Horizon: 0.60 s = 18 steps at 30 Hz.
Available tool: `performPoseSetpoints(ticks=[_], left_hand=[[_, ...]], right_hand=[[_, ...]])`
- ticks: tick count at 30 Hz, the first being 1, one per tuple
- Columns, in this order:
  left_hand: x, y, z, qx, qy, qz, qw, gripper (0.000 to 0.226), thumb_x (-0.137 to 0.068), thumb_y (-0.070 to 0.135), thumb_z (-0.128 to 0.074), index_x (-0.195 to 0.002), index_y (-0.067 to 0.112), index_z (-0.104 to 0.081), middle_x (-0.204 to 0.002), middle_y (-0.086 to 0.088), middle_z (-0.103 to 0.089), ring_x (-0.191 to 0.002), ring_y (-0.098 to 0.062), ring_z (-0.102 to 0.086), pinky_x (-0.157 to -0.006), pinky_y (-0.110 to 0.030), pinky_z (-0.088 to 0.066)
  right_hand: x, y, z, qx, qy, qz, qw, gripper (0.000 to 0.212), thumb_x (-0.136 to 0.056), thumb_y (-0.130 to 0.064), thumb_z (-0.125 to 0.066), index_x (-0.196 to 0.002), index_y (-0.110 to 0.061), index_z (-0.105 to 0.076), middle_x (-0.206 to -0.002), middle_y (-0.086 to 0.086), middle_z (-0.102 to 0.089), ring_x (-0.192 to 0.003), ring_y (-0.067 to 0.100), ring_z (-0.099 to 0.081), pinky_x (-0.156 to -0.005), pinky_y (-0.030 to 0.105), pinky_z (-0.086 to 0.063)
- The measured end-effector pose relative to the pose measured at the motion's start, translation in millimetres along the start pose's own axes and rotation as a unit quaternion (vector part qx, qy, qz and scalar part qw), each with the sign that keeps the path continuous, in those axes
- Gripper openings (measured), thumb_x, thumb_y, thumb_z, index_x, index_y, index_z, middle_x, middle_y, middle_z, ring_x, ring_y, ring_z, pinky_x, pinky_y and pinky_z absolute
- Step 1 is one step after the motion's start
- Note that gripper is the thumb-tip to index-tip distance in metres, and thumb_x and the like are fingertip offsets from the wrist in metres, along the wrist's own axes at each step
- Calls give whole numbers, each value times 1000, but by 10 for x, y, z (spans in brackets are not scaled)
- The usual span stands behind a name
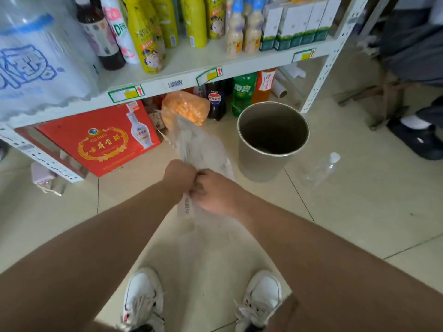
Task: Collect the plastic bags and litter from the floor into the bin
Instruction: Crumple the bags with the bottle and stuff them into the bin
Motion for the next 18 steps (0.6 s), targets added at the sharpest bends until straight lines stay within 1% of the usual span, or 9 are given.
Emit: performPoseSetpoints(ticks=[2,4,6,8,10,12,13,15,18], left_hand=[[37,9,-72,1,5,-3,1000,34,-90,7,-49,-117,-11,-59,-109,-27,-64,-84,-29,-60,-64,-33,-51],[90,-49,-188,4,8,1,1000,31,-86,8,-51,-111,-7,-61,-108,-24,-64,-90,-36,-64,-69,-37,-53],[138,-96,-321,7,1,12,1000,28,-86,9,-51,-108,-5,-61,-104,-21,-63,-91,-37,-64,-70,-36,-53],[178,-138,-479,-6,-10,9,1000,28,-88,11,-51,-108,-5,-61,-105,-22,-64,-93,-38,-64,-75,-40,-55],[256,-153,-686,-28,-24,-2,999,30,-89,13,-52,-110,-6,-61,-106,-23,-63,-95,-39,-63,-81,-44,-55],[341,-162,-923,-53,-38,-14,998,31,-90,15,-52,-112,-6,-60,-107,-23,-63,-95,-39,-63,-79,-42,-53],[373,-175,-1046,-69,-45,-18,996,32,-90,16,-52,-113,-6,-60,-108,-23,-62,-94,-38,-62,-77,-40,-52],[456,-172,-1268,-90,-64,-23,994,32,-91,16,-51,-113,-6,-59,-108,-21,-62,-91,-35,-60,-75,-36,-51],[511,-204,-1578,-98,-98,-30,990,33,-90,18,-51,-113,-3,-60,-111,-20,-62,-96,-37,-62,-82,-41,-54]], right_hand=[[97,119,171,-3,-4,-18,1000,49,-90,-49,-46,-132,-26,-59,-133,2,-54,-119,24,-55,-100,42,-47],[186,311,336,2,18,-45,999,60,-90,-52,-52,-143,-23,-50,-149,2,-43,-134,22,-45,-109,37,-39],[275,539,511,13,45,-76,996,70,-88,-51,-57,-149,-19,-41,-155,2,-36,-142,21,-36,-111,36,-33],[361,778,684,38,73,-96,992,64,-87,-48,-61,-141,-15,-50,-142,6,-50,-129,24,-49,-102,38,-42],[489,1020,861,24,100,-118,988,46,-85,-40,-65,-120,-12,-63,-116,5,-61,-104,25,-61,-86,39,-51],[646,1285,1004,14,129,-159,979,27,-84,-33,-65,-104,-15,-65,-100,3,-63,-91,25,-65,-78,40,-55],[736,1423,1067,23,146,-177,973,28,-84,-32,-64,-108,-16,-65,-104,3,-63,-95,25,-64,-81,41,-55],[897,1706,1173,69,183,-205,959,45,-86,-36,-64,-126,-18,-60,-122,5,-58,-111,26,-58,-92,42,-51],[1061,2134,1326,122,218,-262,932,54,-89,-41,-60,-135,-15,-52,-133,9,-52,-122,29,-50,-99,42,-46]])
Point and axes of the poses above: each hand's wrist, its own x-axis away from the middle knuckle, its own z-axis out of the back of the hand, y = z × x, the point moved 2 cm from there along -x, towards the middle knuckle
